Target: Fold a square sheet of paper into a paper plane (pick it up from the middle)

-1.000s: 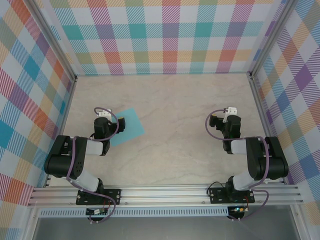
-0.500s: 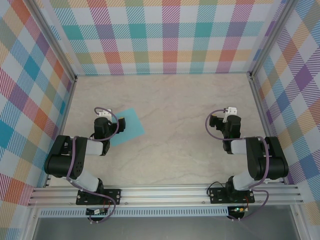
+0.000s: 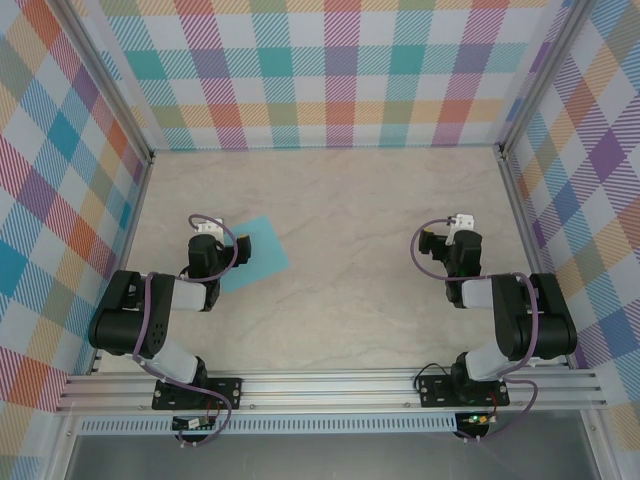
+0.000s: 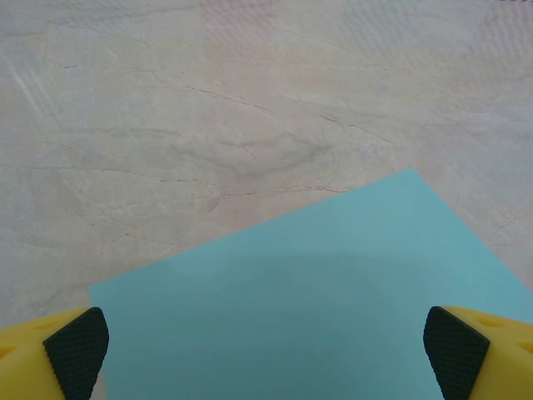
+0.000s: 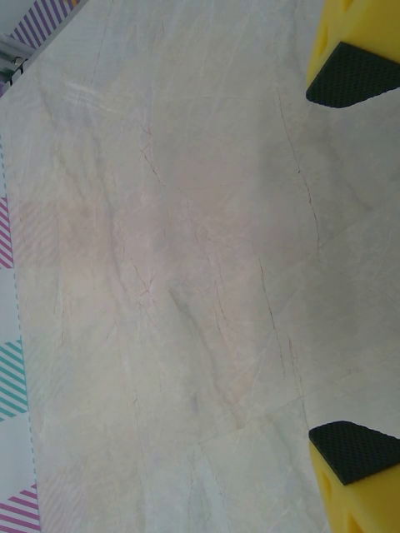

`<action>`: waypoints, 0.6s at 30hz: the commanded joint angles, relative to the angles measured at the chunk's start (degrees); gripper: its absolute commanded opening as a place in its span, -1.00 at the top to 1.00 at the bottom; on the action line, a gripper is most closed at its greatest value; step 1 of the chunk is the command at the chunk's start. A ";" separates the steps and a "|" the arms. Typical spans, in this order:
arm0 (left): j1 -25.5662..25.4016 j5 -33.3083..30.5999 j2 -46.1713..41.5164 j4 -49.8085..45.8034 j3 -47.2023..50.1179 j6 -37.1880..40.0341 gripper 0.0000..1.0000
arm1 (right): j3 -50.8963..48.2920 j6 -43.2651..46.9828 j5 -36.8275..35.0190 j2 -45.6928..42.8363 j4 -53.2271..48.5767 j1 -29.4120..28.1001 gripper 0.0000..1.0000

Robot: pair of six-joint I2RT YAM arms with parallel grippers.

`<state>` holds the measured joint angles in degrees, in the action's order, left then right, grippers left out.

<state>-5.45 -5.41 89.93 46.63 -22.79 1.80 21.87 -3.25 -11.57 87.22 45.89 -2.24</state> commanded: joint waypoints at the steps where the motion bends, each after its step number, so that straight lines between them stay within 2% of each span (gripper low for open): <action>1: 0.75 0.53 -0.13 0.13 -1.13 0.82 -1.00 | 0.54 -0.69 -0.73 -0.30 2.28 0.20 -1.00; 16: 0.77 0.62 -0.17 0.04 -1.20 0.72 -1.00 | 0.58 -0.63 -0.69 -0.30 2.28 0.18 -0.99; 18: 0.79 0.62 -0.19 0.04 -1.19 0.75 -1.00 | 1.04 1.55 4.54 0.18 1.94 0.16 -1.00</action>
<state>-5.45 -5.39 89.93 46.63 -22.79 1.80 21.87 -3.07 -11.05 87.22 45.89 -2.24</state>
